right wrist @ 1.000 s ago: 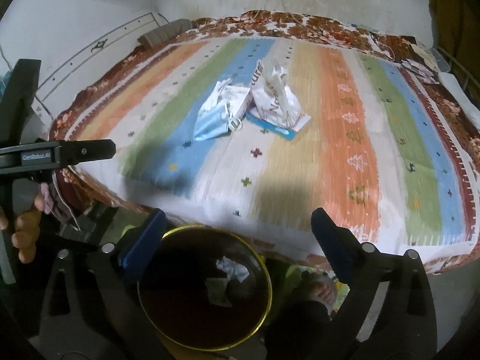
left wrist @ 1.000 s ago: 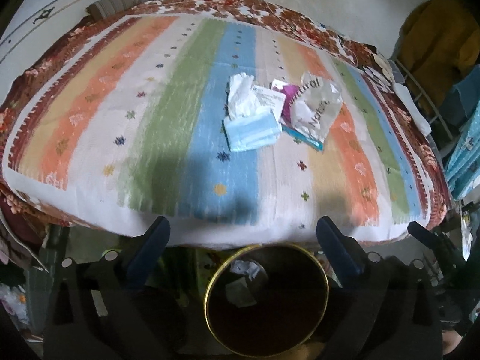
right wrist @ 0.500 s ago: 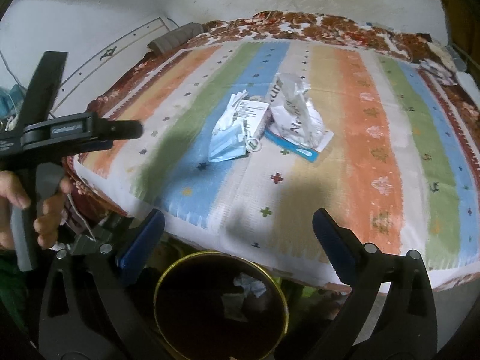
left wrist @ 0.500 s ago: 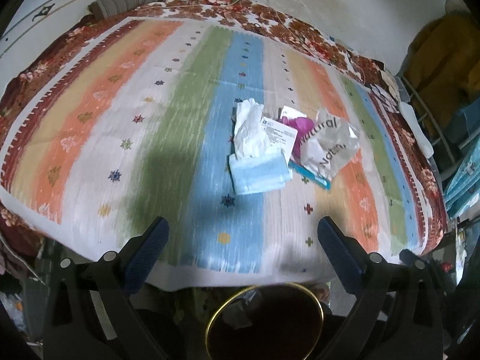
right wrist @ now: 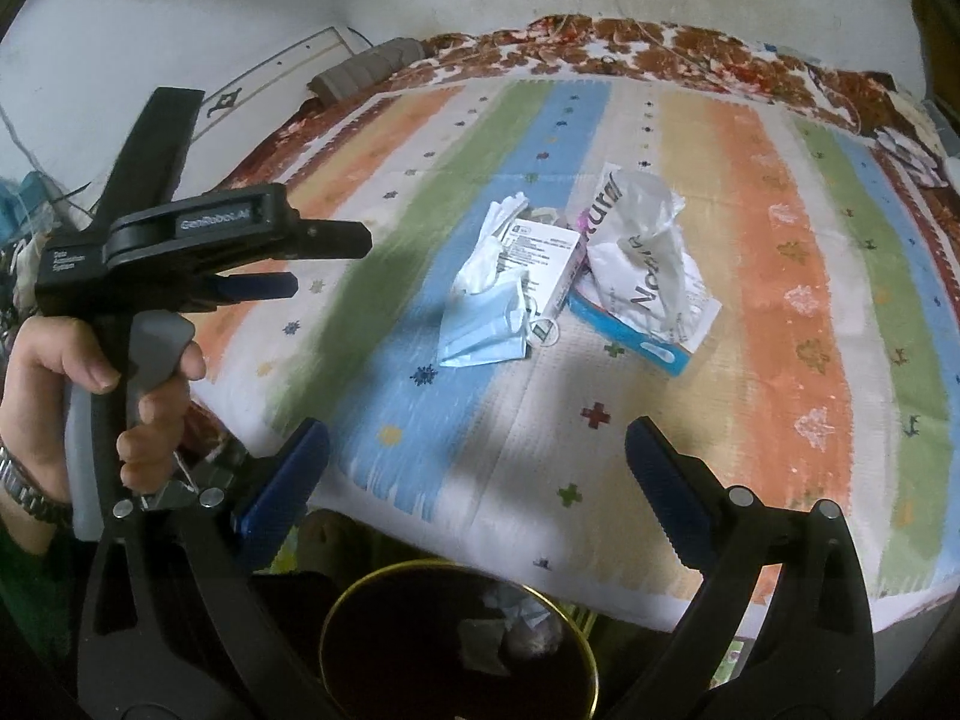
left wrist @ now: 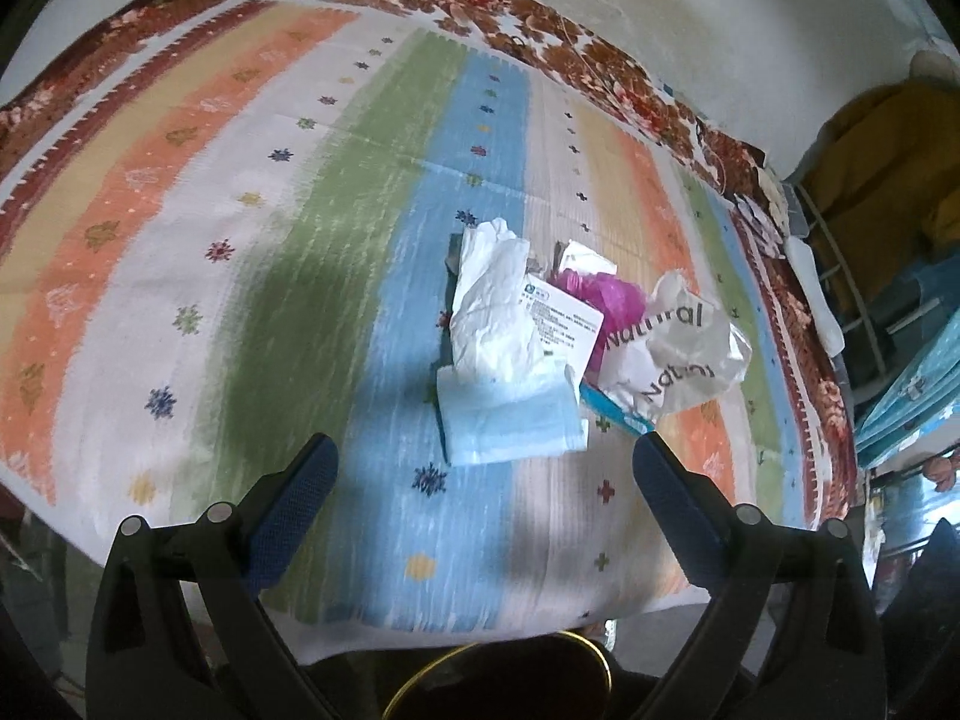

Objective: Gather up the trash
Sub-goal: 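Move both open tools back to the trash pile on the bed, then close right tool on blue mask ear loops while left tool grasps white tissue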

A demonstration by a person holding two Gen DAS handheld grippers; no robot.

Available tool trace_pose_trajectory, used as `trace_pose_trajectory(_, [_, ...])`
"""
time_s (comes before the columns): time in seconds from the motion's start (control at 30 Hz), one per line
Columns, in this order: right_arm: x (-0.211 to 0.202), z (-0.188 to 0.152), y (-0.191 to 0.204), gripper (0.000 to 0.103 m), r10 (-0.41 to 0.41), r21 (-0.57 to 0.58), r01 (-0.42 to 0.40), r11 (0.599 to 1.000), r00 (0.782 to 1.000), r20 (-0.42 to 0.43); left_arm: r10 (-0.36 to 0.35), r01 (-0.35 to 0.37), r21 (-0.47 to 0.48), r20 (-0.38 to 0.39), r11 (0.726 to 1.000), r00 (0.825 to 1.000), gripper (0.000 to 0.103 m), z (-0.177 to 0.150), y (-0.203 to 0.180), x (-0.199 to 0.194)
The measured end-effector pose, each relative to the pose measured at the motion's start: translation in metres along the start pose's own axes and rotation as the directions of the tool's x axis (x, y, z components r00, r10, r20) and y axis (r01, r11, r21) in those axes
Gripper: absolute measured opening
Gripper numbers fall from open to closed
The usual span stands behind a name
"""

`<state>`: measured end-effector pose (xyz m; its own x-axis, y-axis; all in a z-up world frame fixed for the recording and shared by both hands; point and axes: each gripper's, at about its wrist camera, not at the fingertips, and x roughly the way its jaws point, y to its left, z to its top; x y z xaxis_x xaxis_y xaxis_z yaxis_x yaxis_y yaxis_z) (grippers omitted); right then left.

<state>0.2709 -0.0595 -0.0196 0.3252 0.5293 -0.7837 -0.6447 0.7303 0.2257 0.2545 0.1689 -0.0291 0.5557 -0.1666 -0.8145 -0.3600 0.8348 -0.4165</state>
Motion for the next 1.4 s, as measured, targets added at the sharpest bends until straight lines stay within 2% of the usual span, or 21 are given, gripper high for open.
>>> trace_pose_trajectory(0.13, [0.020, 0.009, -0.003, 0.092, 0.004, 0.015, -0.004, 1.000, 1.000, -0.013, -0.024, 0.024, -0.002, -0.015, 1.000, 1.000, 0.093, 0.009, 0.005, 0.012])
trace_pose_trajectory(0.4, [0.054, 0.022, -0.011, 0.080, 0.046, 0.068, -0.044, 0.997, 0.999, -0.025, -0.079, 0.078, -0.036, -0.032, 0.996, 0.996, 0.089, 0.026, 0.019, 0.031])
trace_pose_trajectory(0.57, [0.073, 0.028, -0.017, 0.072, 0.060, 0.085, -0.057, 0.995, 0.998, -0.026, -0.087, 0.085, -0.038, -0.055, 0.996, 0.995, 0.082, 0.034, 0.025, 0.048])
trace_pose_trajectory(0.63, [0.080, 0.031, -0.019, 0.069, 0.083, 0.092, -0.080, 0.993, 0.996, -0.035, -0.100, 0.099, -0.030, -0.062, 0.995, 0.993, 0.080, 0.037, 0.028, 0.055])
trace_pose_trajectory(0.8, [0.100, 0.035, -0.026, 0.062, 0.078, 0.105, -0.073, 0.992, 0.996, -0.050, -0.138, 0.138, -0.006, -0.098, 0.990, 0.986, 0.074, 0.042, 0.032, 0.074])
trace_pose_trajectory(1.1, [0.129, 0.043, -0.033, 0.051, 0.103, 0.137, -0.092, 0.986, 0.992, -0.075, -0.182, 0.180, -0.024, -0.099, 0.983, 0.978, 0.070, 0.047, 0.038, 0.095])
trace_pose_trajectory(1.27, [0.141, 0.044, -0.031, 0.041, 0.112, 0.138, -0.098, 0.986, 0.989, -0.098, -0.203, 0.199, -0.053, -0.098, 0.979, 0.974, 0.066, 0.046, 0.039, 0.107])
trace_pose_trajectory(1.4, [0.147, 0.044, -0.031, 0.024, 0.131, 0.156, -0.114, 0.981, 0.986, -0.105, -0.215, 0.209, -0.064, -0.111, 0.976, 0.970, 0.055, 0.043, 0.038, 0.116])
